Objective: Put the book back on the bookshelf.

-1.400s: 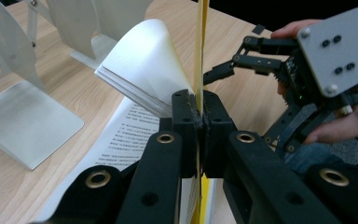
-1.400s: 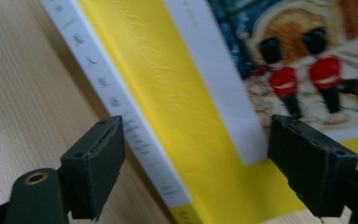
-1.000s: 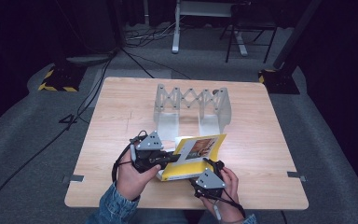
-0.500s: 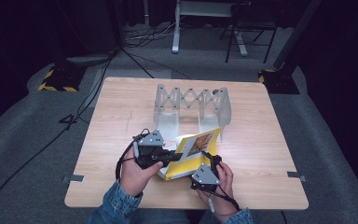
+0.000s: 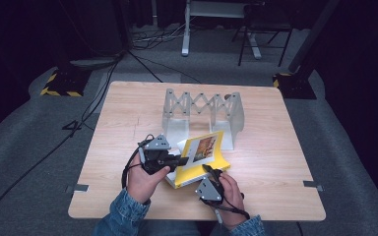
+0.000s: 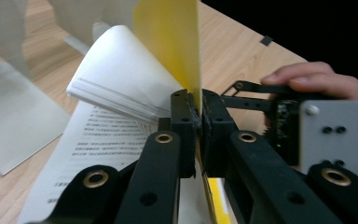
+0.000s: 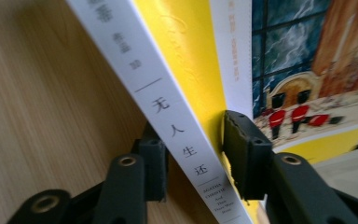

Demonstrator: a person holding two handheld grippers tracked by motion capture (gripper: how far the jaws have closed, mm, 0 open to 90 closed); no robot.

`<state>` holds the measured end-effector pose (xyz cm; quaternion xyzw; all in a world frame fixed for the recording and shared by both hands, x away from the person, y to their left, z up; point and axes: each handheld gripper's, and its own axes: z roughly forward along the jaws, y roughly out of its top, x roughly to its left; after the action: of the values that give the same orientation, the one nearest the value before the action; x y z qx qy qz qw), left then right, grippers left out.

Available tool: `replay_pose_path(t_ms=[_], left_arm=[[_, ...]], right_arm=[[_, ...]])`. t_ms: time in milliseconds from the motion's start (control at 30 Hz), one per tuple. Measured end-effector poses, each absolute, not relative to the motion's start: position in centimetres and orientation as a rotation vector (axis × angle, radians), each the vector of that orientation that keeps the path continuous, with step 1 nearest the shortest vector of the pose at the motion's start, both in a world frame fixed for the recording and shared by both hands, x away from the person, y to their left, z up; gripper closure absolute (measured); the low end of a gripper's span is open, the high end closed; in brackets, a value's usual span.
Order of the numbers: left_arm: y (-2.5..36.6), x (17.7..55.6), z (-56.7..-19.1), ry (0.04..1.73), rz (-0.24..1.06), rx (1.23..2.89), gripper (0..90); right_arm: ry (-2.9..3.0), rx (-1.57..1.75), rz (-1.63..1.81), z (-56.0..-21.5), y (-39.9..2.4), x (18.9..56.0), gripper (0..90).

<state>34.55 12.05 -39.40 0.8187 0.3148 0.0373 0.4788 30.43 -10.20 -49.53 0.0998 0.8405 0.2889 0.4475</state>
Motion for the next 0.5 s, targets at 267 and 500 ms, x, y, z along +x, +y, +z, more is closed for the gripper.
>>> replay_pose_path(t_ms=[267, 500], left_arm=[[13.3, 34.4, -39.0, 0.86, 0.207, 1.934, 59.2], [15.2, 33.8, -38.5, 0.907, 0.311, 1.85, 43.1]], right_arm=[[2.066, 0.17, 0.688, -48.8, -10.4, 30.1, 72.5], [2.048, 0.195, 0.76, -47.5, -10.9, 30.0, 76.4]])
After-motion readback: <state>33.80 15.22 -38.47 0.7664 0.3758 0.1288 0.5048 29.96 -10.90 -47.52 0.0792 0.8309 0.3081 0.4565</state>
